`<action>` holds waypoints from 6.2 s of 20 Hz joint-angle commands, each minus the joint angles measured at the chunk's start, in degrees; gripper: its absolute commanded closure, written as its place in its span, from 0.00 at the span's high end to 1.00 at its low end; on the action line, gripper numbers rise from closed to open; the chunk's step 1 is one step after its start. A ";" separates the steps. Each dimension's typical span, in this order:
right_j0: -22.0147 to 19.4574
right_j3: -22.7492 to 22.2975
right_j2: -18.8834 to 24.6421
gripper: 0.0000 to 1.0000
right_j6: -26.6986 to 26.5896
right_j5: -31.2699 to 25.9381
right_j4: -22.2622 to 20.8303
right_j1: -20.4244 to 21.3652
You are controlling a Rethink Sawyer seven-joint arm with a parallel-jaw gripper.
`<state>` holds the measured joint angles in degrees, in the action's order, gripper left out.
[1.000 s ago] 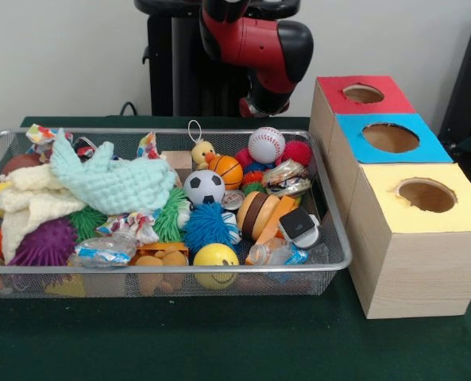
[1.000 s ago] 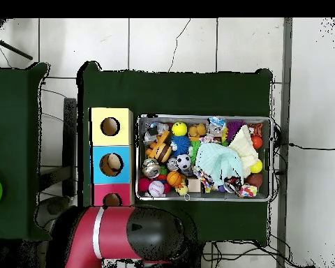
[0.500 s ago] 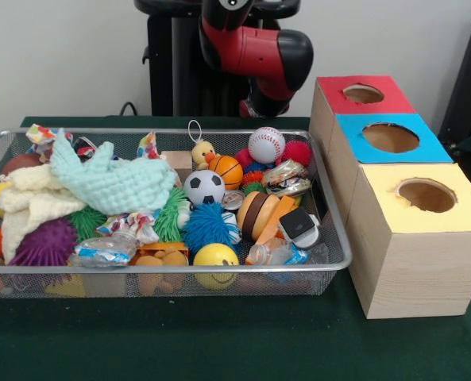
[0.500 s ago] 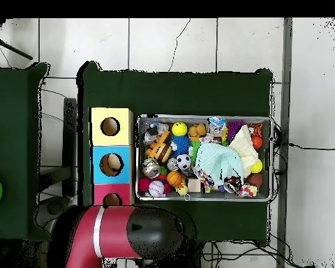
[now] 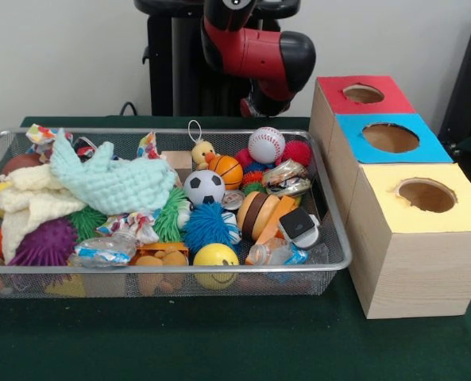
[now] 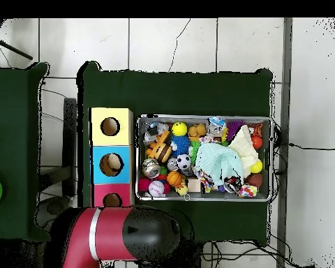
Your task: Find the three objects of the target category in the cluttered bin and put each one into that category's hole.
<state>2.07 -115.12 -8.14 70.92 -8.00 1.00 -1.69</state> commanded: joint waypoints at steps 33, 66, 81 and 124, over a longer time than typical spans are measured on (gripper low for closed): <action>1.82 27.09 -0.14 0.00 6.20 -31.94 -4.83 10.90; 1.15 21.76 -0.15 0.00 17.11 -15.72 -7.12 6.23; 2.80 23.47 1.98 0.00 19.71 -33.61 1.44 -0.39; -9.32 14.73 15.00 0.00 9.32 2.29 -23.95 14.58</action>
<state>-3.56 -112.91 -5.57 77.79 -8.94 -22.29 7.16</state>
